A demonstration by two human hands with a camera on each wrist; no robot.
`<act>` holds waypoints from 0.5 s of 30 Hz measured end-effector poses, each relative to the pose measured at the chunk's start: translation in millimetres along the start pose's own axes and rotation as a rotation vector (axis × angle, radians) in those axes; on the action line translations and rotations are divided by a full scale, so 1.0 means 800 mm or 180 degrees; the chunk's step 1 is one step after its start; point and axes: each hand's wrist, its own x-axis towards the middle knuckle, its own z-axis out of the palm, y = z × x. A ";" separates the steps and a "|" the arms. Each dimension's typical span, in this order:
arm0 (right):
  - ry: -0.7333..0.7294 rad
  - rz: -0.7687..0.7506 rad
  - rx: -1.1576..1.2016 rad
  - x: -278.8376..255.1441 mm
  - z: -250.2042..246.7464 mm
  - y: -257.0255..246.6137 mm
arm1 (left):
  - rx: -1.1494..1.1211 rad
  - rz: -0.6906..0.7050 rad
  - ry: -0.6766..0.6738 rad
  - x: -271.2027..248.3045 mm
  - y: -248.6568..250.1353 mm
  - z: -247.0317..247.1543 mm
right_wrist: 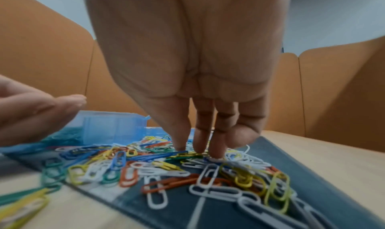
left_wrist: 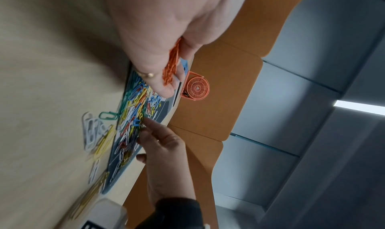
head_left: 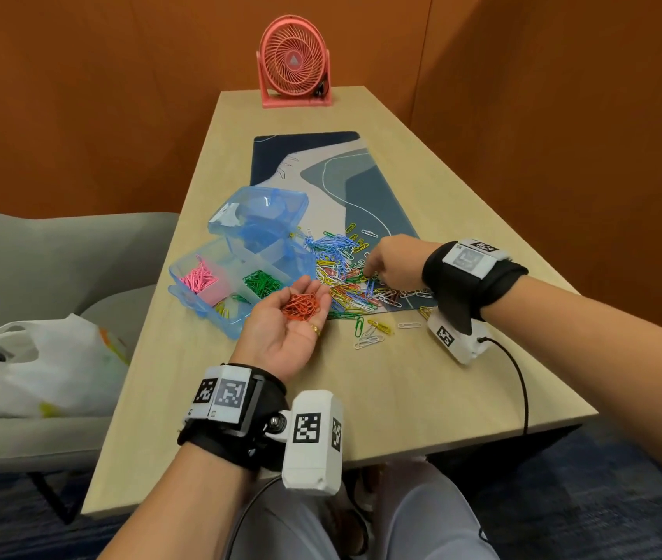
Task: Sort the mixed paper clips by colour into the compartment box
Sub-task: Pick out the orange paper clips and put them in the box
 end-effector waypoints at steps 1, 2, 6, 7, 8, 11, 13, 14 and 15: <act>0.0054 0.0023 0.0015 0.002 0.001 0.001 | -0.0021 0.0001 0.0014 0.002 0.002 0.000; 0.0132 0.0020 0.0078 0.004 0.001 0.001 | -0.0022 0.0005 0.0032 0.004 0.004 0.000; 0.0307 -0.0302 0.0509 0.005 0.003 -0.014 | 0.0011 0.0017 0.0062 0.008 0.006 0.000; 0.0272 -0.0383 0.0558 0.006 0.005 -0.018 | 0.0020 0.0022 0.0069 0.009 0.006 0.001; 0.0232 -0.0439 0.0540 0.007 0.007 -0.022 | 0.0039 0.0024 0.0077 0.009 0.006 0.002; 0.0192 -0.0369 0.0276 0.013 0.010 -0.023 | 0.0052 0.0051 0.0097 0.011 0.010 0.004; 0.0186 -0.0246 0.0189 0.016 0.010 -0.017 | 0.0013 0.0065 0.0109 0.014 0.013 0.006; 0.0177 -0.0185 0.0146 0.016 0.009 -0.015 | 0.0004 0.0067 0.0110 0.015 0.015 0.006; 0.0176 -0.0143 0.0108 0.016 0.008 -0.013 | -0.0003 0.0065 0.0107 0.016 0.015 0.006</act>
